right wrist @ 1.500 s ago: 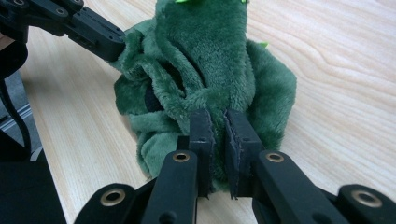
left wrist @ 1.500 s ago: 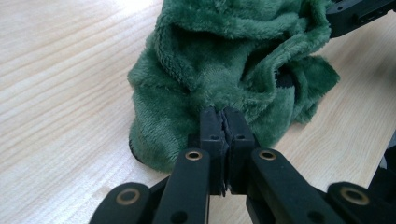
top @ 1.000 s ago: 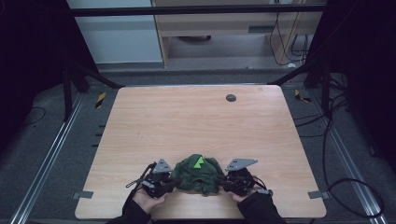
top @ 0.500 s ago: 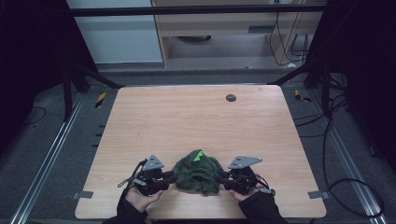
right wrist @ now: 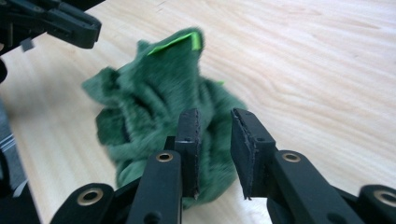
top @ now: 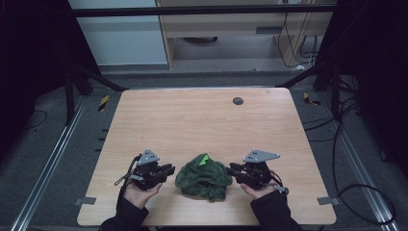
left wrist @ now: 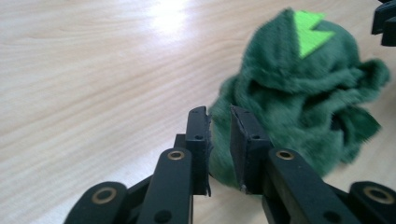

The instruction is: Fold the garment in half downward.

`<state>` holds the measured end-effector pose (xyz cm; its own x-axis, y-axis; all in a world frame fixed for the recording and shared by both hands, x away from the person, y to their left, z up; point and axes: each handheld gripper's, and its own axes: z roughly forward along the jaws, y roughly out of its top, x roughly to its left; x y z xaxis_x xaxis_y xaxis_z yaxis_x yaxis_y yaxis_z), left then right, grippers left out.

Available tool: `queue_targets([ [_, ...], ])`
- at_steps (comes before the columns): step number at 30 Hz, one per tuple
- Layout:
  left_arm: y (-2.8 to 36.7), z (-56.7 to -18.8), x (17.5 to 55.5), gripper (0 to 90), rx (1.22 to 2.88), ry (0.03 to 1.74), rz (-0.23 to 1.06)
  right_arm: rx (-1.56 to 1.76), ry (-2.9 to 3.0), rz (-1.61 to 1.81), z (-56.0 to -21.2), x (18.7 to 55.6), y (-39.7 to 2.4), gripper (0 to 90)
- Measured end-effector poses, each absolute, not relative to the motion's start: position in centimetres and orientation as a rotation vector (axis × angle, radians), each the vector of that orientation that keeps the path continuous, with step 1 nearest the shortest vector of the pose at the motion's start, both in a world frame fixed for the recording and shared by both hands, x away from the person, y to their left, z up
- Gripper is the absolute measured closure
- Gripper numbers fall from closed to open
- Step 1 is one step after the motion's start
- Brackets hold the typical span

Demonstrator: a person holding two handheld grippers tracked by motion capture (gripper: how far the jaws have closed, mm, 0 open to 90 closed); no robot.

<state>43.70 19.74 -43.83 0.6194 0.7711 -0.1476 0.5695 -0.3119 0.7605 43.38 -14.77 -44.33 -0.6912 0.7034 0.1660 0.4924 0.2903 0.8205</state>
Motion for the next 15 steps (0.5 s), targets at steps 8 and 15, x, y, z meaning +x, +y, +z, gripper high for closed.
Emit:
queue_targets([
  [8,19.1,-43.7,45.3,84.0,2.003,1.064,0.348,1.139,2.285,1.338,-44.2,45.0,-15.0,78.1],
  [15,19.0,-44.3,46.8,89.2,1.993,1.088,0.344,1.183,2.267,1.333,-44.8,46.2,-15.1,84.3],
])
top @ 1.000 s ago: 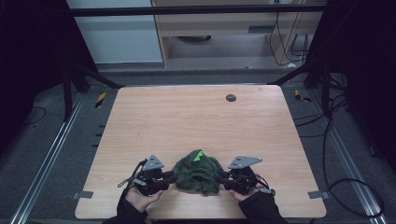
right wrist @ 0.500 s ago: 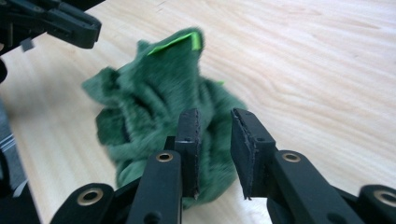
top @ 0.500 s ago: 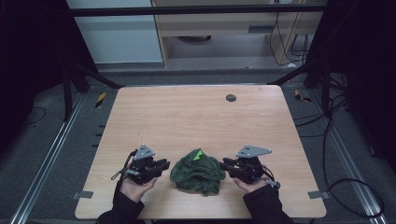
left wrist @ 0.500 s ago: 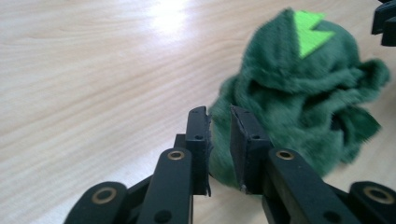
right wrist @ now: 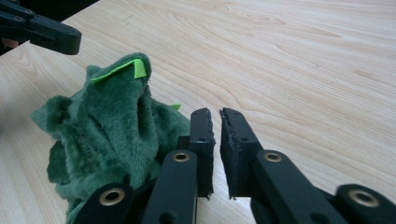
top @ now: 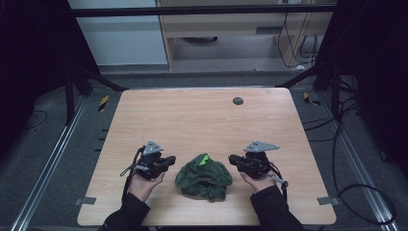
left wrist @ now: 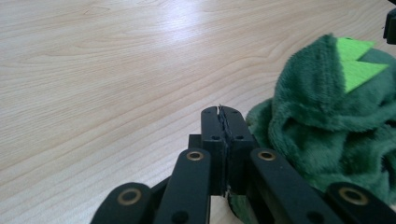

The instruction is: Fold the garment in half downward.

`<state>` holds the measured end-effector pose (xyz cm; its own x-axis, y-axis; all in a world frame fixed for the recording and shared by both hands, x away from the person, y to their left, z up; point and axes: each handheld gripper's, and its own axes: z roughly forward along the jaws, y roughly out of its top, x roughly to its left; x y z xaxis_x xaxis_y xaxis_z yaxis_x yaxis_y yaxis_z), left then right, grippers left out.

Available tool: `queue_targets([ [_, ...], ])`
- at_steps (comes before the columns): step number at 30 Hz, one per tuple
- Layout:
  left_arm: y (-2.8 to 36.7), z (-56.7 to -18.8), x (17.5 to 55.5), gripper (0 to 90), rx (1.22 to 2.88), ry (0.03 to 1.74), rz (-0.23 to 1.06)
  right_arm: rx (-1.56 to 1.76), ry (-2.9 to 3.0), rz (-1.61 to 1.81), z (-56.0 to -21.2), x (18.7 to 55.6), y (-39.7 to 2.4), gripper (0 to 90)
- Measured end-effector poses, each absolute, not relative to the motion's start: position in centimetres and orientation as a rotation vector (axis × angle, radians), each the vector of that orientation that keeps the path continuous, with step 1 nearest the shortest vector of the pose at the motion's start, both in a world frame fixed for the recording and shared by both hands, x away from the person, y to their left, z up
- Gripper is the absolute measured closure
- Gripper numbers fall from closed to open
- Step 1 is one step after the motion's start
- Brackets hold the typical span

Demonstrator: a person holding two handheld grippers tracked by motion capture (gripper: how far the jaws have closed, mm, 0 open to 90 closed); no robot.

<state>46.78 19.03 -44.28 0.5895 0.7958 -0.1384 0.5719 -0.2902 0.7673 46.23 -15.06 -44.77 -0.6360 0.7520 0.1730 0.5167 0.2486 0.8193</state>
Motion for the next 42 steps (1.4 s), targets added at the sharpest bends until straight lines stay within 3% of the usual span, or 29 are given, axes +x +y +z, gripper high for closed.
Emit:
queue_targets([
  [8,17.7,-45.0,48.1,89.8,2.013,1.07,0.336,1.173,2.29,1.338,-45.1,47.3,-13.9,89.6],
  [19,16.1,-46.4,49.1,89.8,2.068,1.028,0.286,1.161,2.336,1.33,-45.9,47.9,-12.5,90.0],
  [42,15.7,-45.1,45.8,89.8,2.089,0.906,0.243,1.094,2.412,1.348,-45.9,45.7,-11.5,89.8],
])
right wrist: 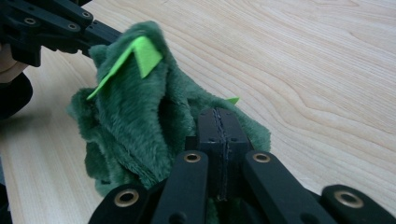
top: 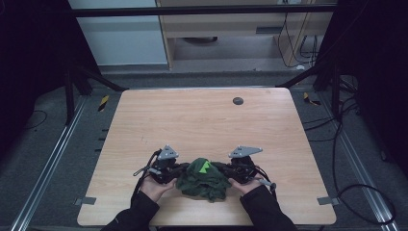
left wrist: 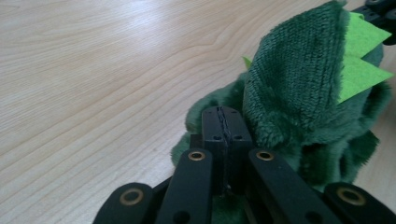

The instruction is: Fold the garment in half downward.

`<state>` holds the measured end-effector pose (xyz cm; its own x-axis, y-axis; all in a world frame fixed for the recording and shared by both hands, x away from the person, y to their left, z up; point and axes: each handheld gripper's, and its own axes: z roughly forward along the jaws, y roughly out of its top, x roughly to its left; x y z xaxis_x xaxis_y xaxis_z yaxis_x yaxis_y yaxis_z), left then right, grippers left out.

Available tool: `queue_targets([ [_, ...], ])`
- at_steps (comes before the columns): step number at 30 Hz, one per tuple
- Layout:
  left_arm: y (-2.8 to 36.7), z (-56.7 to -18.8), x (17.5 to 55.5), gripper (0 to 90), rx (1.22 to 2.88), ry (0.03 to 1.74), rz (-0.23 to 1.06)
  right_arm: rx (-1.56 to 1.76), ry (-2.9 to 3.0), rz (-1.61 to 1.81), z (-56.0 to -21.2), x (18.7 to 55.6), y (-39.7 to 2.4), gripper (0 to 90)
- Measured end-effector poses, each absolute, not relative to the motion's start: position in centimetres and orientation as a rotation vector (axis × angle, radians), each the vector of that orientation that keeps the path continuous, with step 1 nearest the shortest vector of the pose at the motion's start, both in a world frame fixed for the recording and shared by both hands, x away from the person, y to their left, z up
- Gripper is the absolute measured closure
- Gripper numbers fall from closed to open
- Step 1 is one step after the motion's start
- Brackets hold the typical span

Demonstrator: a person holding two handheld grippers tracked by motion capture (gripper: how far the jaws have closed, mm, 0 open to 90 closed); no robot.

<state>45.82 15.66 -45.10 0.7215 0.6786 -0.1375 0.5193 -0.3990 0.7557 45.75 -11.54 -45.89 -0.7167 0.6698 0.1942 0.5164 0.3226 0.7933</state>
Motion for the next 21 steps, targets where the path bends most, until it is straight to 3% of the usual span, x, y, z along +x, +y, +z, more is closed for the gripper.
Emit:
queue_targets([
  [21,16.0,-44.9,42.0,89.7,2.123,0.847,0.184,1.06,2.453,1.371,-45.6,43.3,-11.8,88.7],
])
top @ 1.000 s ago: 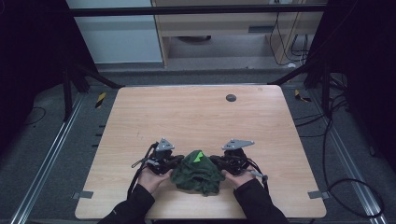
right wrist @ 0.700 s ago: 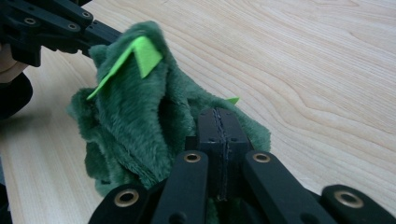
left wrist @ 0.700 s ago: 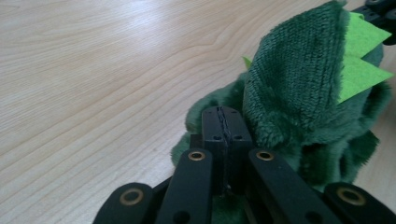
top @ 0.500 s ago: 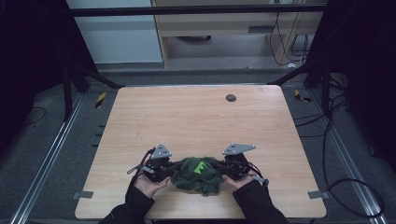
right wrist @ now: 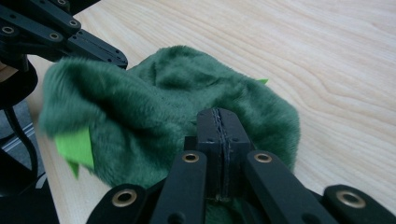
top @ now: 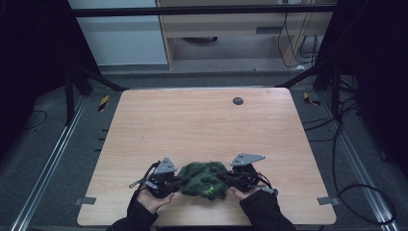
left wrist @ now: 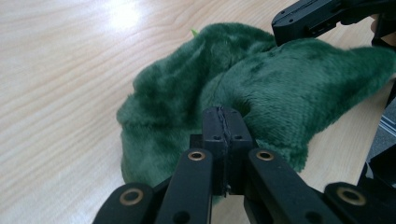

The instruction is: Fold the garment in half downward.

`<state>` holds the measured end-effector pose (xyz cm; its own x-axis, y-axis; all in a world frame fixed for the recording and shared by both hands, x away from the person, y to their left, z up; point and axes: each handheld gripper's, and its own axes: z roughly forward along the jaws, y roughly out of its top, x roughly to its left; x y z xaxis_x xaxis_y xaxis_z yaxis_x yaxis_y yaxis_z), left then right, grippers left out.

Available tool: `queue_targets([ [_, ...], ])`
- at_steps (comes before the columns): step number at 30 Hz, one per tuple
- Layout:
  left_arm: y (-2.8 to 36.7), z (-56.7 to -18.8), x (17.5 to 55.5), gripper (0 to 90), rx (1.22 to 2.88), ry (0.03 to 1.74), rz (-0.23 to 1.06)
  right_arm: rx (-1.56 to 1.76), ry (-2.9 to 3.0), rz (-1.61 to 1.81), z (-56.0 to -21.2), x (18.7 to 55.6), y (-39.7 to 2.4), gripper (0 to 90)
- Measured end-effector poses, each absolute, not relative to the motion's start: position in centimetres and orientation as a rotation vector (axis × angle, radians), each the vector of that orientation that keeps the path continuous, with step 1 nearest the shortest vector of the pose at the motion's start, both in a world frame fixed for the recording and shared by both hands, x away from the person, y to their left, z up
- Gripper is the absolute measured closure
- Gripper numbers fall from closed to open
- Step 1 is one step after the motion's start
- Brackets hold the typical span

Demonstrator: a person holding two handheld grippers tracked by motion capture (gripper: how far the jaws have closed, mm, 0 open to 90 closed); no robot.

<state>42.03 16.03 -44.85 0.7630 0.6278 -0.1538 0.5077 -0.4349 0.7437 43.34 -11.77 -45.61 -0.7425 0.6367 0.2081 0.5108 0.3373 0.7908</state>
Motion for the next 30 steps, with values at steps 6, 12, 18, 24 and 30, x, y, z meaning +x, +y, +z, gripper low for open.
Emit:
queue_targets([
  [6,16.1,-45.1,41.3,89.7,2.129,0.864,0.168,1.048,2.475,1.362,-45.9,42.7,-11.6,87.9],
  [12,16.0,-45.5,40.6,89.7,2.151,0.862,0.148,1.042,2.499,1.349,-46.2,41.9,-11.6,86.1],
  [18,15.8,-46.1,40.2,89.7,2.177,0.873,0.168,1.039,2.507,1.331,-46.6,41.5,-11.6,83.3],
  [24,15.6,-46.8,40.3,89.7,2.205,0.885,0.162,1.045,2.521,1.318,-47.2,41.4,-11.6,82.7],
  [30,15.3,-47.4,40.3,89.7,2.233,0.883,0.159,1.059,2.529,1.297,-48.0,41.7,-11.6,83.0],
])
